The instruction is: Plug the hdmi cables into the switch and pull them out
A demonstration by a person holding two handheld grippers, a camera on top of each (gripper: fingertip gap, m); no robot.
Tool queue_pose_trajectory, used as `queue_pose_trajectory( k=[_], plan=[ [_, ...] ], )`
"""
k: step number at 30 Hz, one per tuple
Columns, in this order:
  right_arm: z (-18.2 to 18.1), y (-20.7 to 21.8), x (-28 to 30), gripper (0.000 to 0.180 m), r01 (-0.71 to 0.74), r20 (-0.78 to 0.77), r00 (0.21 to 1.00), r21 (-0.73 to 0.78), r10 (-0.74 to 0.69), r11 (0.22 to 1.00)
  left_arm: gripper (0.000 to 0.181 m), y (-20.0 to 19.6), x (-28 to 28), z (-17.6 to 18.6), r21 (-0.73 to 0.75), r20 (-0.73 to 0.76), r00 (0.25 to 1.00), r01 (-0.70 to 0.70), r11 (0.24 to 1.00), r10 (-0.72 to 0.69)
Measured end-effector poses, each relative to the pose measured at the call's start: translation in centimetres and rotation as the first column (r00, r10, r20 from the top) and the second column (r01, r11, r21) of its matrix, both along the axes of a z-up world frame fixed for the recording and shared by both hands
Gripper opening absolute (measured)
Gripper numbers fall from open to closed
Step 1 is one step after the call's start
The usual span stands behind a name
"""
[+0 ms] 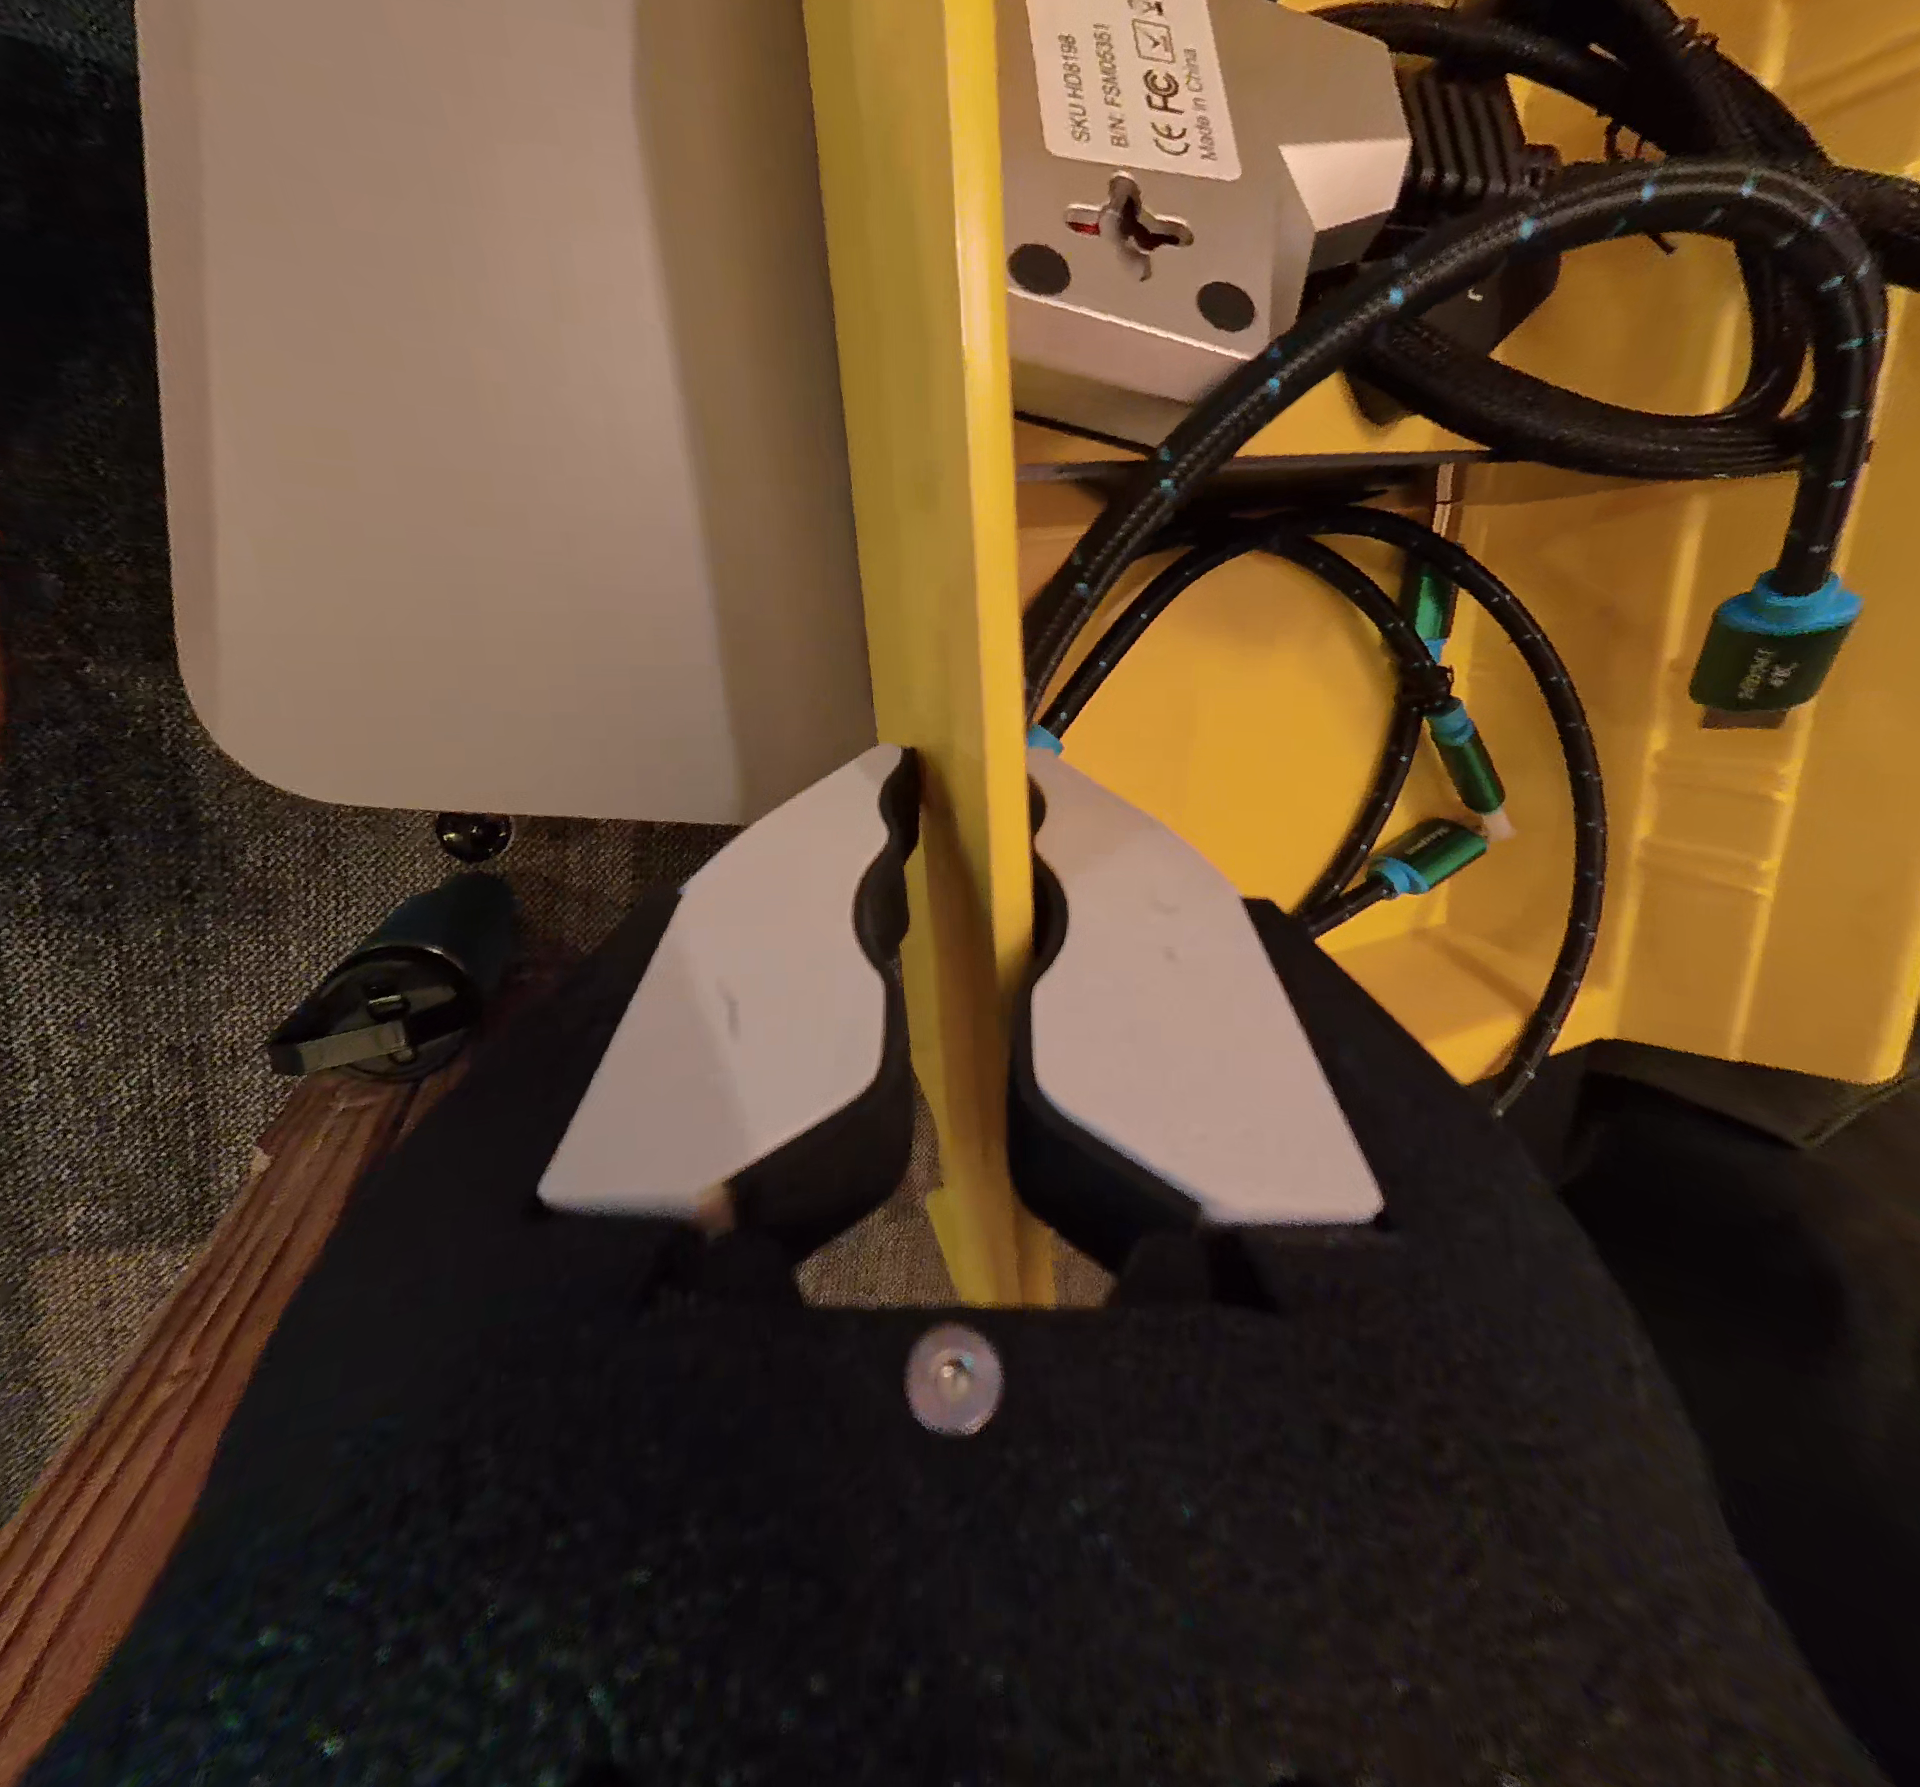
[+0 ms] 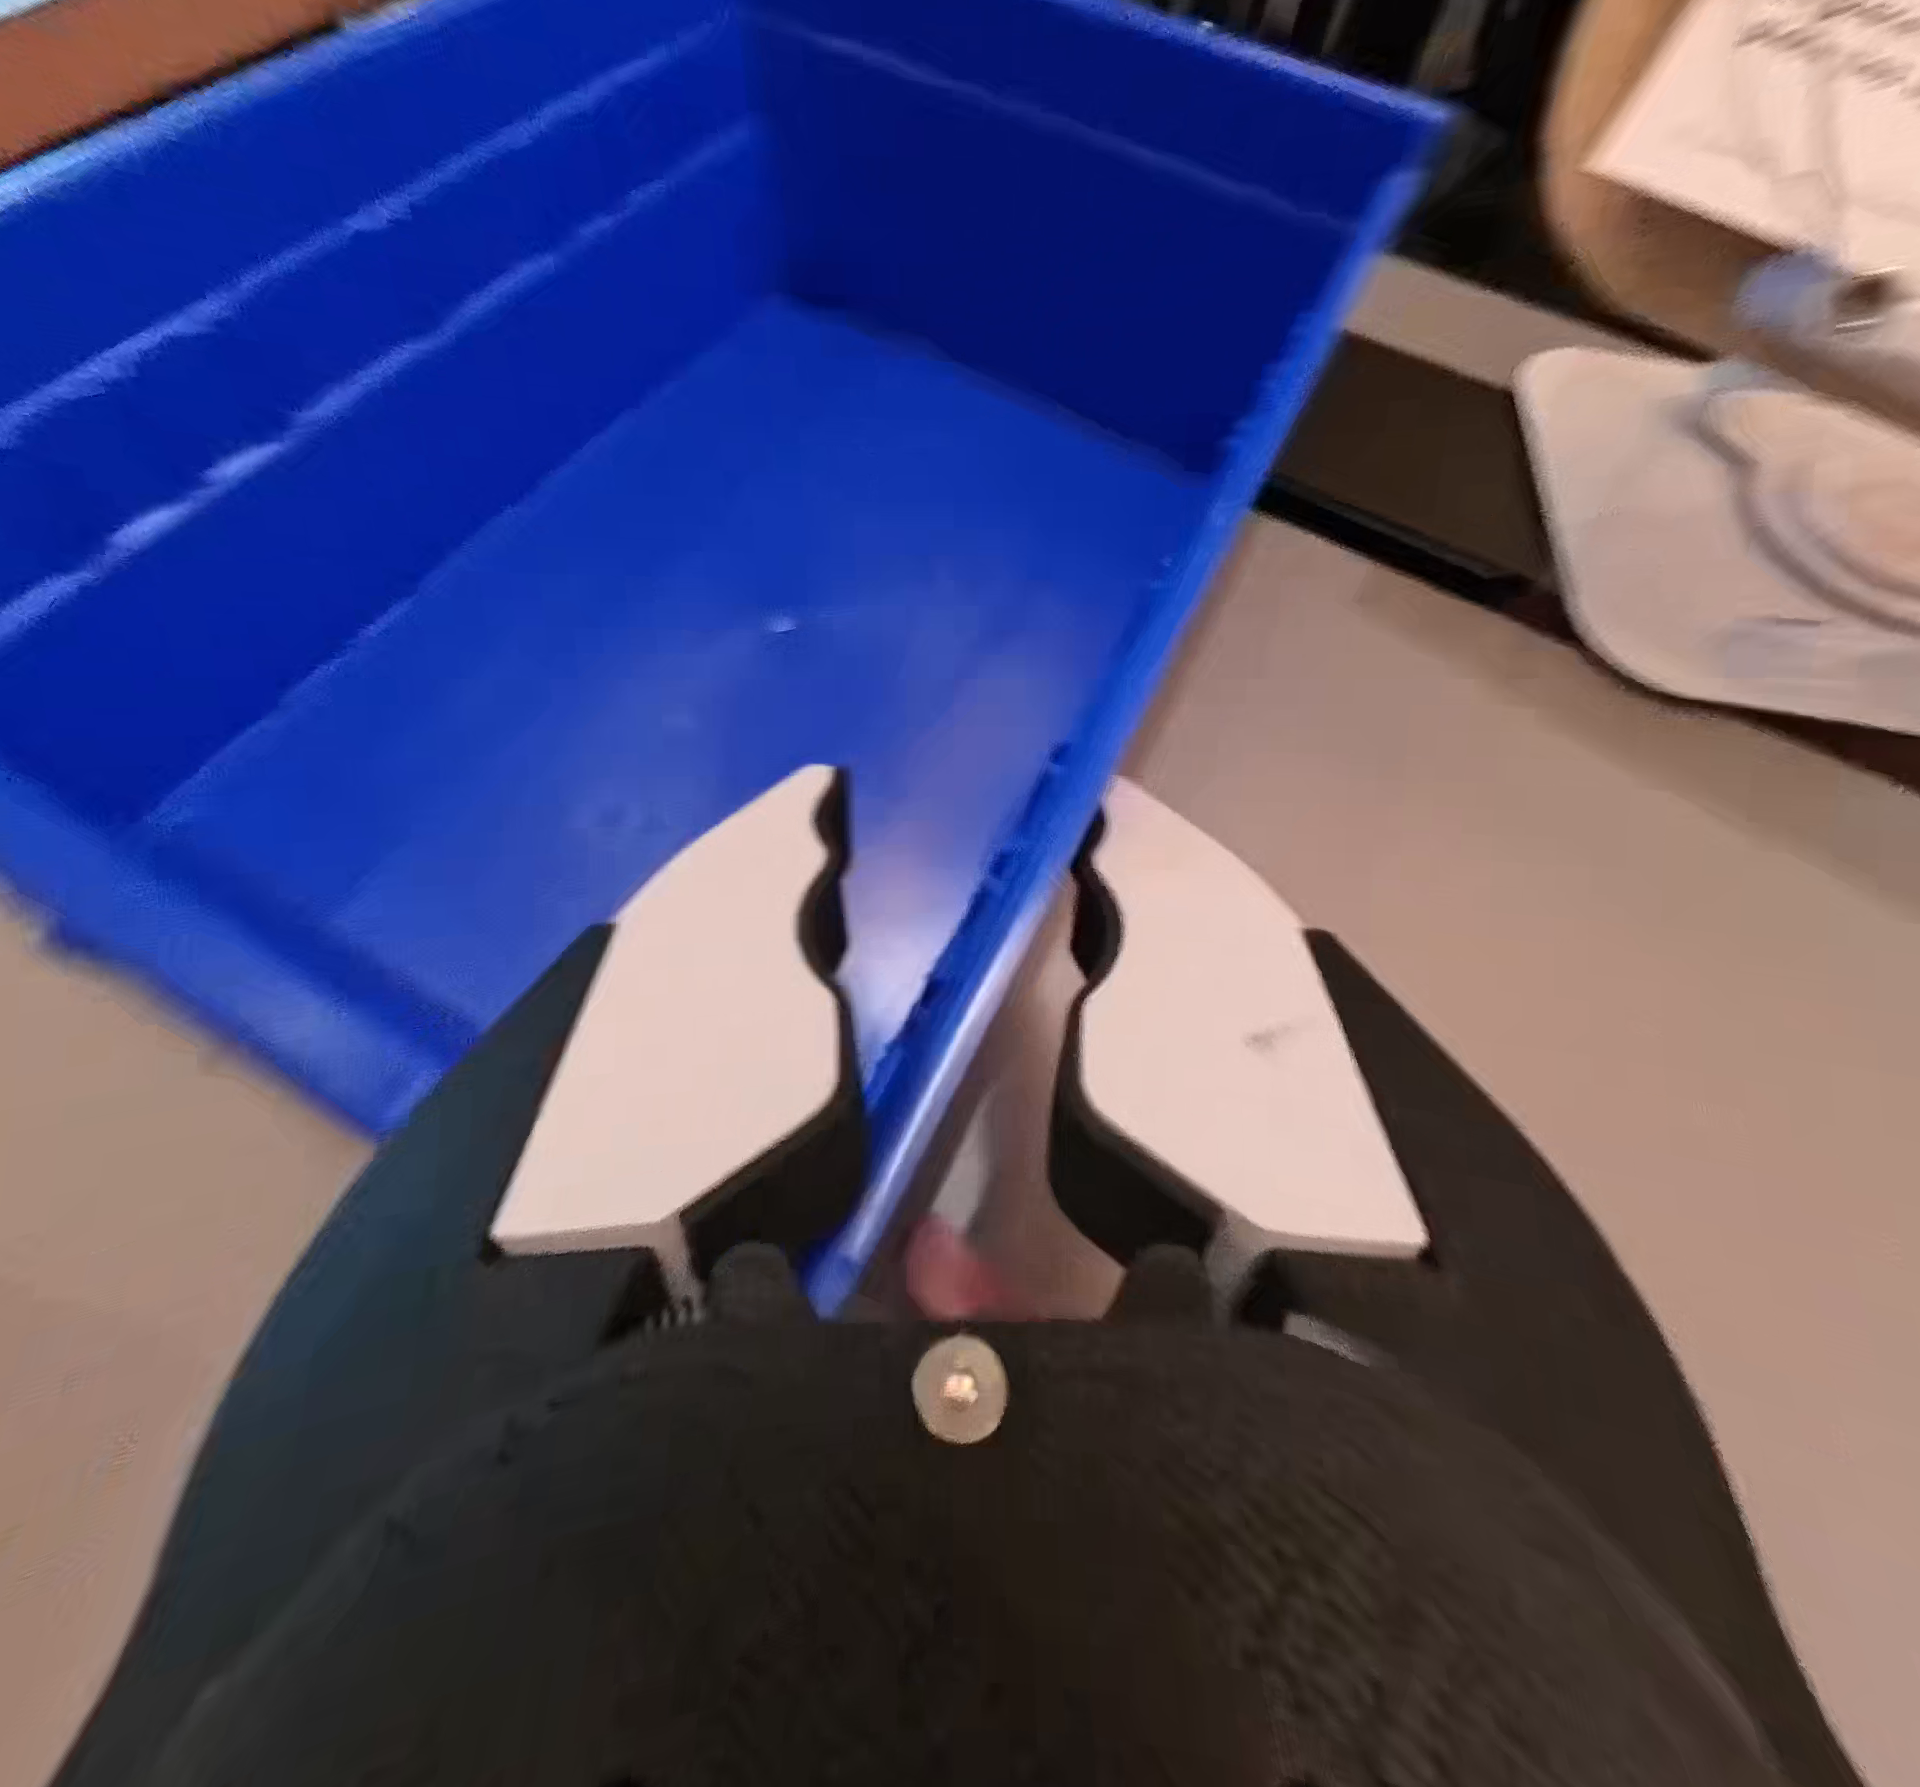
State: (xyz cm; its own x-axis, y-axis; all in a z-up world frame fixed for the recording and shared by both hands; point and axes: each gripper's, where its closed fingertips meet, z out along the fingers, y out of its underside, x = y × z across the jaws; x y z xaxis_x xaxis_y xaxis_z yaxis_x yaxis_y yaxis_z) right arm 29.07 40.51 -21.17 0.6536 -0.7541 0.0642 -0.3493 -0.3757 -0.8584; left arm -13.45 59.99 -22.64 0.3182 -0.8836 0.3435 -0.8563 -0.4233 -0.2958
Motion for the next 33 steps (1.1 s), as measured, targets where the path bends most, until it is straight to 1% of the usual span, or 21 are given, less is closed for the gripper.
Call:
queue_pose_trajectory(
  k=[1, 3, 6, 7, 11, 14, 16, 18, 21, 25, 27, 29, 33],
  plan=[
    [0.1, -1.7, 0.6, 0.028, 0.003, 0.026, 1.0, -0.014, -0.003, 1.0, 0.017, 0.0, 0.0, 0.0, 0.007, -0.005, 1.0, 0.01, 1.0, -0.01],
    [0.1, -4.0, 0.4, 0.022, -0.102, 0.001, 0.995, 0.003, 0.102, 0.995, 0.016, 0.0, -0.1, 0.0, 0.021, -0.017, 0.999, 0.033, 0.999, -0.033],
    [0.2, -8.4, -0.7, 0.022, -0.231, 0.033, 0.972, -0.066, 0.234, 0.971, 0.015, 0.1, 0.1, 0.0, 0.032, -0.029, 0.999, 0.045, 0.998, -0.044],
    [0.3, -10.3, -1.1, 0.021, -0.253, 0.022, 0.967, -0.059, 0.255, 0.966, 0.015, 0.1, 0.2, 0.0, 0.032, -0.024, 0.999, 0.043, 0.999, -0.042],
    [1.2, -19.9, -2.6, 0.019, -0.315, -0.006, 0.949, -0.058, 0.315, 0.947, 0.016, 0.0, 1.3, 0.0, 0.023, -0.001, 1.0, 0.03, 0.999, -0.03],
    [1.5, -28.8, -3.0, 0.019, -0.308, 0.011, 0.951, -0.084, 0.31, 0.948, 0.016, -0.6, 2.6, 0.0, 0.002, 0.001, 1.0, 0.03, 1.0, -0.03],
    [1.6, -35.1, -2.9, 0.019, -0.269, -0.001, 0.963, -0.074, 0.27, 0.96, 0.016, -1.0, 3.7, 0.0, -0.004, -0.005, 0.999, 0.04, 0.999, -0.04],
    [1.5, -41.1, -2.5, 0.019, -0.21, -0.02, 0.978, -0.032, 0.21, 0.977, 0.016, -1.3, 5.5, 0.0, -0.009, 0.005, 0.999, 0.044, 0.999, -0.044],
    [1.0, -49.5, -0.8, 0.02, -0.083, -0.021, 0.996, -0.019, 0.083, 0.996, 0.016, -2.2, 9.0, 0.0, -0.025, 0.023, 0.998, 0.062, 0.998, -0.062],
    [0.7, -58.0, 2.6, 0.021, 0.111, -0.017, 0.994, 0.017, -0.111, 0.994, 0.016, -3.4, 14.8, 0.0, -0.03, 0.027, 0.997, 0.079, 0.996, -0.078],
    [0.5, -60.8, 4.6, 0.022, 0.185, -0.028, 0.983, 0.04, -0.184, 0.982, 0.016, -3.9, 17.9, 0.0, -0.042, 0.031, 0.996, 0.081, 0.996, -0.08],
    [0.4, -62.7, 6.7, 0.023, 0.233, -0.038, 0.972, 0.066, -0.231, 0.97, 0.017, -4.5, 21.1, 0.0, -0.052, 0.036, 0.996, 0.08, 0.995, -0.078],
    [0.3, -64.1, 10.4, 0.023, 0.273, -0.035, 0.962, 0.052, -0.271, 0.961, 0.018, -5.5, 26.9, -0.1, -0.059, 0.044, 0.996, 0.082, 0.995, -0.08]
  ],
)
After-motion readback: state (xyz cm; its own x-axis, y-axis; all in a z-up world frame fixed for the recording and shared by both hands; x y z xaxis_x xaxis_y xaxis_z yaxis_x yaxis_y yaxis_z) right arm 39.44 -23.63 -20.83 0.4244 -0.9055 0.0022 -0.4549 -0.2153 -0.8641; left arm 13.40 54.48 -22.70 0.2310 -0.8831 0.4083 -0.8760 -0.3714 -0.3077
